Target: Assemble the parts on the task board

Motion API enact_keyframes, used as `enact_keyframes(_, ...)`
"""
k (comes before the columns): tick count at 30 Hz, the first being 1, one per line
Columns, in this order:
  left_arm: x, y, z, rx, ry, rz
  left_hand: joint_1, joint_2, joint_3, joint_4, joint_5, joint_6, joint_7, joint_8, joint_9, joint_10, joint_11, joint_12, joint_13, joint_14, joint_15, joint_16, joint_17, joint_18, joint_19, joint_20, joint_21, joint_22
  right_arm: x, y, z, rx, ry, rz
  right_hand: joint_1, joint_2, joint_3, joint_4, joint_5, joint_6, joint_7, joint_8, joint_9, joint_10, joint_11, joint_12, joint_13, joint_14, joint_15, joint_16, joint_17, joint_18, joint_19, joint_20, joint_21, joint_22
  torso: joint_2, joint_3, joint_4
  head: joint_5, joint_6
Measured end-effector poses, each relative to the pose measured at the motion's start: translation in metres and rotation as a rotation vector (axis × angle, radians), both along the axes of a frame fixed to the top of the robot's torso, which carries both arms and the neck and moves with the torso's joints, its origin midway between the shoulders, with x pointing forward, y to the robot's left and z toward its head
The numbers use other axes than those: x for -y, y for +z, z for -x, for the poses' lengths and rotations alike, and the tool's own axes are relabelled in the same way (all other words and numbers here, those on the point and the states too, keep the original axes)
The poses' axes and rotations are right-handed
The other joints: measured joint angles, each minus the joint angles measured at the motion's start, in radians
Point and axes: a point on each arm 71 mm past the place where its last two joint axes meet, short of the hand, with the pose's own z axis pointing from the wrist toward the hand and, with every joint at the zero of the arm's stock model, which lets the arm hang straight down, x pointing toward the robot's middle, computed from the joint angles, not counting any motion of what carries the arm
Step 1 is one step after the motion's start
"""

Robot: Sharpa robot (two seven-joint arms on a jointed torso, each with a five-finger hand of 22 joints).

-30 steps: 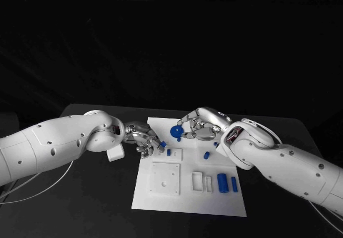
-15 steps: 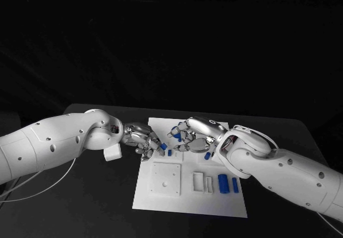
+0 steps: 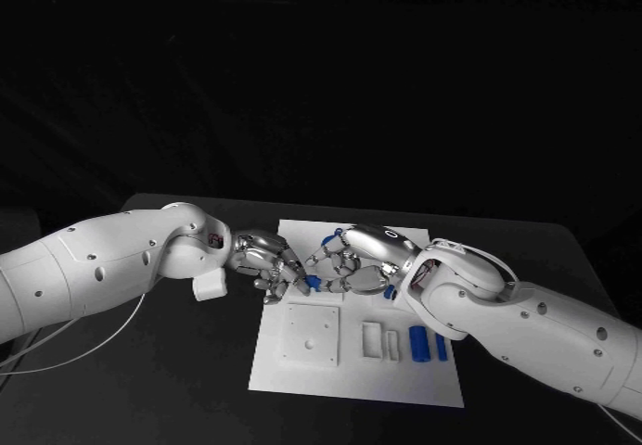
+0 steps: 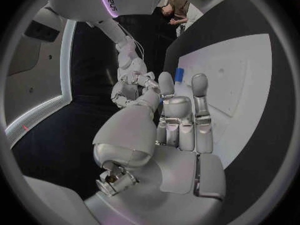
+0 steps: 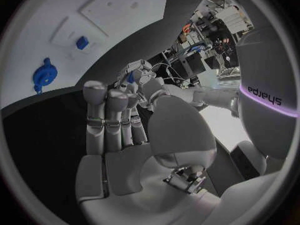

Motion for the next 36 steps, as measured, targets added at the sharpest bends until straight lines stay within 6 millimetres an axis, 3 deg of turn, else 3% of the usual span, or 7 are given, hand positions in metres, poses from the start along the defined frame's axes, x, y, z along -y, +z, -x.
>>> enact_keyframes(9,0.001,0.0,0.001,-0.011,-0.016,0.001,-0.004,-0.004,0.0,0.0,0.0,0.0,0.0,-0.003,0.003,0.0,0.0,0.0,0.0,0.0,0.0,0.0,0.003,0.0,0.0,0.0,0.0,0.0,-0.003,0.003,0.002,0.023,0.007,-0.023,0.005,0.005,-0.007,0.001,-0.011,-0.004,-0.004,0.0,0.0,0.002,-0.002,0.0,0.001,0.003,-0.003,0.0,0.0,0.0,0.0,0.0,0.0,0.0,0.0,0.0004,-0.0001,0.001,0.001)
enact_keyframes(12,0.001,0.0,0.001,-0.014,-0.019,0.001,-0.004,-0.004,0.0,0.0,0.0,0.0,0.0,-0.004,0.003,0.0,0.0,0.0,0.0,0.0,0.0,0.0,0.003,0.0,0.0,0.0,0.0,0.0,-0.004,0.004,0.003,0.03,0.01,-0.031,0.008,0.008,-0.007,0.001,-0.023,-0.004,-0.004,0.0,0.0,0.003,-0.011,0.0,0.001,0.003,-0.003,0.0,0.0,0.0,-0.003,-0.004,0.0,0.0,0.0,0.0005,-0.0003,0.001,0.0)
enact_keyframes(17,0.0,0.0,0.001,-0.017,-0.021,0.0,-0.004,-0.004,0.0,0.0,0.0,0.0,0.0,-0.006,0.003,0.0,0.0,0.0,0.0,0.0,0.0,0.0,0.003,0.0,0.0,0.0,0.0,0.0,-0.004,0.004,0.004,0.036,0.011,-0.031,0.011,0.011,-0.007,0.001,-0.034,0.0,-0.014,0.0,0.0,0.001,-0.013,0.0,0.002,0.002,-0.01,0.0,0.001,0.0,0.0,-0.007,0.0,0.0,0.0,0.0006,-0.0003,0.002,-0.001)
enact_keyframes(21,-0.002,0.0,0.0,-0.016,-0.015,-0.003,-0.004,-0.004,-0.001,-0.001,-0.002,0.0,0.0,-0.007,0.006,0.0,0.0,0.0,0.0,0.0,0.0,0.0,0.005,0.0,0.0,0.0,0.0,0.0,0.001,0.002,0.001,0.037,-0.002,-0.019,0.011,0.011,0.003,0.0,-0.034,0.011,-0.006,0.0,0.0,0.002,-0.014,0.0,0.004,0.002,-0.01,0.0,0.001,0.0,0.0,-0.007,0.0,0.0,0.0,0.0005,-0.0003,0.001,-0.002)
enact_keyframes(27,-0.008,0.001,-0.003,-0.009,0.009,-0.012,-0.004,-0.005,-0.014,0.012,0.0,0.003,-0.003,-0.015,-0.003,0.0,0.0,-0.006,0.0,0.0,0.0,0.0,0.001,0.0,0.0,0.0,0.0,0.0,0.009,-0.001,-0.002,0.038,-0.029,0.001,0.011,0.011,0.004,0.001,-0.034,0.025,0.005,0.0,0.0,0.001,-0.001,0.0,0.004,0.006,-0.006,0.0,0.001,-0.001,0.0,-0.007,0.0,0.0,0.0,0.0005,-0.0003,0.0,-0.003)
enact_keyframes(32,-0.017,0.001,-0.006,0.004,0.05,-0.023,0.008,-0.03,-0.042,0.031,-0.005,0.029,-0.028,-0.025,-0.05,0.0,0.0,-0.019,-0.008,-0.004,0.004,-0.02,-0.027,0.0,0.0,0.0,0.0,0.0,0.013,-0.001,-0.003,0.037,-0.048,0.01,0.006,0.006,-0.01,0.01,-0.034,0.036,0.001,0.0,0.001,0.001,-0.001,0.0,0.004,0.006,-0.006,0.0,0.004,-0.001,0.0,-0.007,-0.004,0.0,0.0,0.0005,-0.0003,0.003,-0.005)
enact_keyframes(36,-0.026,0.001,-0.009,0.019,0.091,-0.031,0.024,-0.045,-0.066,0.041,-0.01,0.027,-0.033,-0.025,-0.063,-0.003,0.002,-0.039,-0.018,-0.012,0.007,-0.041,-0.039,0.0,-0.002,0.002,-0.015,0.0,0.016,-0.002,-0.003,0.032,-0.063,0.021,0.009,0.008,-0.009,0.001,-0.034,0.047,0.001,0.0,0.002,0.001,-0.001,0.0,0.004,0.006,-0.006,0.0,0.002,-0.001,0.0,-0.007,-0.004,0.0,-0.001,0.0004,-0.0003,0.004,-0.006)
